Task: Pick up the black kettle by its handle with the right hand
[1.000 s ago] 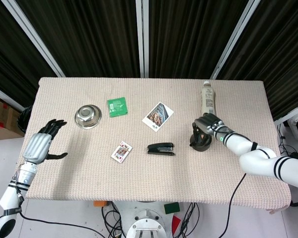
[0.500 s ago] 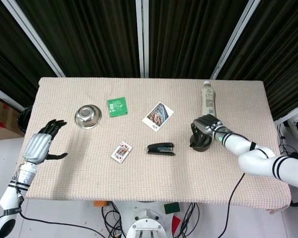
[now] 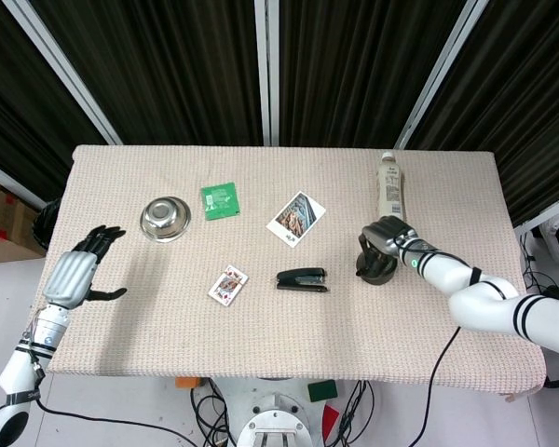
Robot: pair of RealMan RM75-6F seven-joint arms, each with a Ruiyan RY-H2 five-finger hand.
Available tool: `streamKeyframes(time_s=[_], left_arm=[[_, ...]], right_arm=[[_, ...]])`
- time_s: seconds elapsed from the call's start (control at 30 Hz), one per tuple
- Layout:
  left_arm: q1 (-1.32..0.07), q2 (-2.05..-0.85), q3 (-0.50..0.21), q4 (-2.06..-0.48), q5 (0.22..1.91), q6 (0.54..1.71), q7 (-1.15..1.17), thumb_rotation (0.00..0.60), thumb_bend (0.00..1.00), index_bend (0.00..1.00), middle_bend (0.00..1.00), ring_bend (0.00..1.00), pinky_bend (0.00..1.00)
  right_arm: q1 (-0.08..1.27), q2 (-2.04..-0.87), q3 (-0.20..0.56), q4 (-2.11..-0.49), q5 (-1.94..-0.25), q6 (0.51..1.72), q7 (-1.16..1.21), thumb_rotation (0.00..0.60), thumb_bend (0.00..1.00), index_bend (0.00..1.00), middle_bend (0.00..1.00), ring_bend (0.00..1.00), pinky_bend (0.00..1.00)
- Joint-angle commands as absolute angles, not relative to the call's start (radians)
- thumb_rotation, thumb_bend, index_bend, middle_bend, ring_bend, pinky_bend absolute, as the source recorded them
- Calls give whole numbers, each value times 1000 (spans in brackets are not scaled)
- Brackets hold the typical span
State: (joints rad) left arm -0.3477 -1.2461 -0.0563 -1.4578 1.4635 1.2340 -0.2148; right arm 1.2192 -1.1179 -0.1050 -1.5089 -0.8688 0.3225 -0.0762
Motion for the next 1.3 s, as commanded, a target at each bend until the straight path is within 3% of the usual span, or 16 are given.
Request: streamKeyframes(time_s=[0.03,0.57,1.0,1.3], left_arm=[[-348,-1246,-56,-1458,1463,1233,-215,600,61,118,89,46,235],[-352,-1248,-53,-1463,1464,1223,-208,600,62,117,89,46,236],[-352,-1248,-51,-1466,1462,1220,-201,600,61,118,89,46,236],[-351,-1250,-50,-1460,1463,1220,-206,600,61,117,88,46,236]], right_arm=[[1222,-1113,-112,-1514,-870,322,-80,478,26,556,518,511,163],[1199,-1104,-130,-1530,-920,386,-112,471,26,660,589,558,96],[1200,-1102,-146,-1534,-939,345,-128,469,34,700,634,596,64],[1200,-1074,-141,-1574,-950,344,-120,460,40,789,701,662,61]])
